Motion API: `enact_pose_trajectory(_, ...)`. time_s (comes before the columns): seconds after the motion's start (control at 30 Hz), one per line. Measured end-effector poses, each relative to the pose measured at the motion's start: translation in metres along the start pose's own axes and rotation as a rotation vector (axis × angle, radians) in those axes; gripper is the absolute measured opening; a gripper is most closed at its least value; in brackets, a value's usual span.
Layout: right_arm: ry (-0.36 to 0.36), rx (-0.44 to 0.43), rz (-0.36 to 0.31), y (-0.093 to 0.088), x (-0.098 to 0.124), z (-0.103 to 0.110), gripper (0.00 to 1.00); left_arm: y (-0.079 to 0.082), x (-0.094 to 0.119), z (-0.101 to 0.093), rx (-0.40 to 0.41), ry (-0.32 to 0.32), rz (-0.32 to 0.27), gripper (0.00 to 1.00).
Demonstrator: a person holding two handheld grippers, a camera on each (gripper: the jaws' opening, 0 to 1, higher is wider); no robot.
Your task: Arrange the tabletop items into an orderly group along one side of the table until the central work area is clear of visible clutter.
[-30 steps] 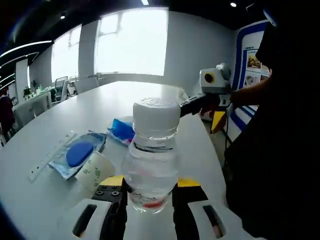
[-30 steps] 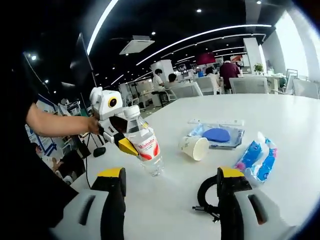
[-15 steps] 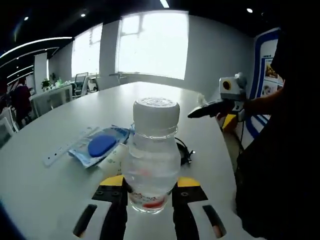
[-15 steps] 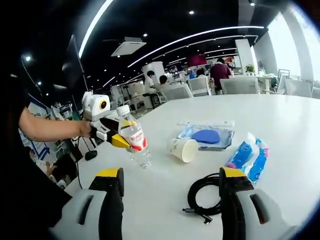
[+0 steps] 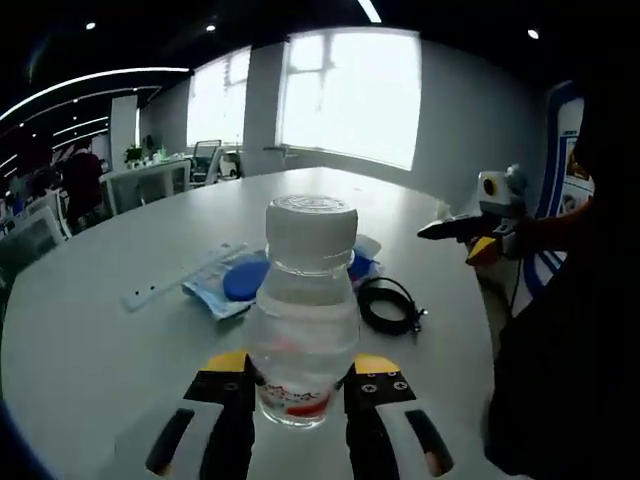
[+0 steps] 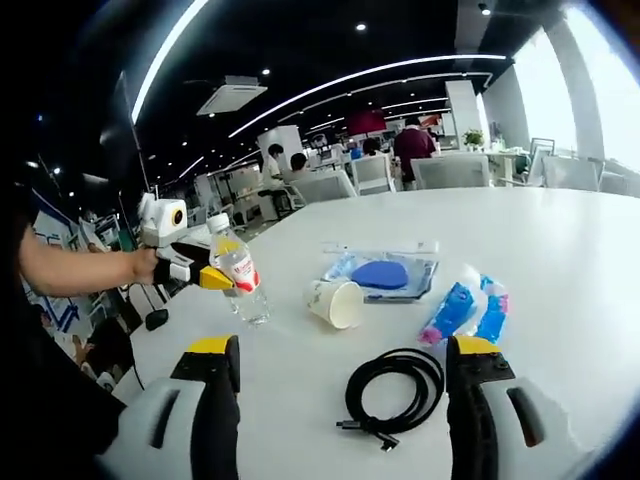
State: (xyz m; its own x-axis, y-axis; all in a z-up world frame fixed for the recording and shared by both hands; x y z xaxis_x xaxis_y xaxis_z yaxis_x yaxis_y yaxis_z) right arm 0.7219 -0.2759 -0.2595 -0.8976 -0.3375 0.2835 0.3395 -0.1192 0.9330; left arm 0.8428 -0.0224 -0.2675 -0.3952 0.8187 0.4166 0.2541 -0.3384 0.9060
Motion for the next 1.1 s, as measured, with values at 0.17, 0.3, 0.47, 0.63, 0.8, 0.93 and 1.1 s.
enact_pose_trajectory(0.17,-0.007,-0.006,0.025,-0.006,-0.001,-0.002,0.82,0.002,0.003,0.007,0.026,0.08,-0.014,0.31)
enact_pose_trajectory(0.3,-0.02,-0.002,0.024,-0.005,-0.002,-0.003,0.82,0.004,0.004,0.011,0.048,0.123,-0.016,0.31)
enact_pose_trajectory(0.47,-0.056,0.002,0.016,-0.002,-0.005,-0.007,0.86,0.005,0.004,0.024,0.058,0.195,-0.024,0.31)
enact_pose_trajectory(0.63,-0.077,0.011,0.035,-0.005,-0.007,-0.008,0.89,0.004,0.004,0.035,0.073,0.26,-0.023,0.31)
enact_pose_trajectory(0.8,-0.084,0.015,0.046,-0.007,-0.008,-0.006,0.89,-0.001,0.005,0.047,0.103,0.349,-0.028,0.31)
enact_pose_trajectory(0.93,-0.086,0.01,0.051,-0.009,-0.009,-0.008,0.89,-0.003,0.005,0.054,0.133,0.422,-0.036,0.31)
enact_pose_trajectory(1.1,-0.084,0.005,0.051,-0.011,-0.01,-0.009,0.88,-0.005,0.003,0.059,0.15,0.49,-0.043,0.31)
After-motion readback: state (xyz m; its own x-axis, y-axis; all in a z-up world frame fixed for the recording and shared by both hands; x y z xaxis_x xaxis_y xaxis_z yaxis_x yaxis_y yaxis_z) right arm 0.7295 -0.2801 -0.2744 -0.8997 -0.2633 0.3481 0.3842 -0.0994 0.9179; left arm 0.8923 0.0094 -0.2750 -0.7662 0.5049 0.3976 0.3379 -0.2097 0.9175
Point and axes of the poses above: the point that each gripper's makers call its tool centre point, and the gripper's own axes: x roughly backward along the fingers, z roughly to its left, y roughly out of its top, the point moved 4 cm from there along x, roughly backward along the fingers, and after that the axes turned 7 degrees about -z, right-handed, at the moved point
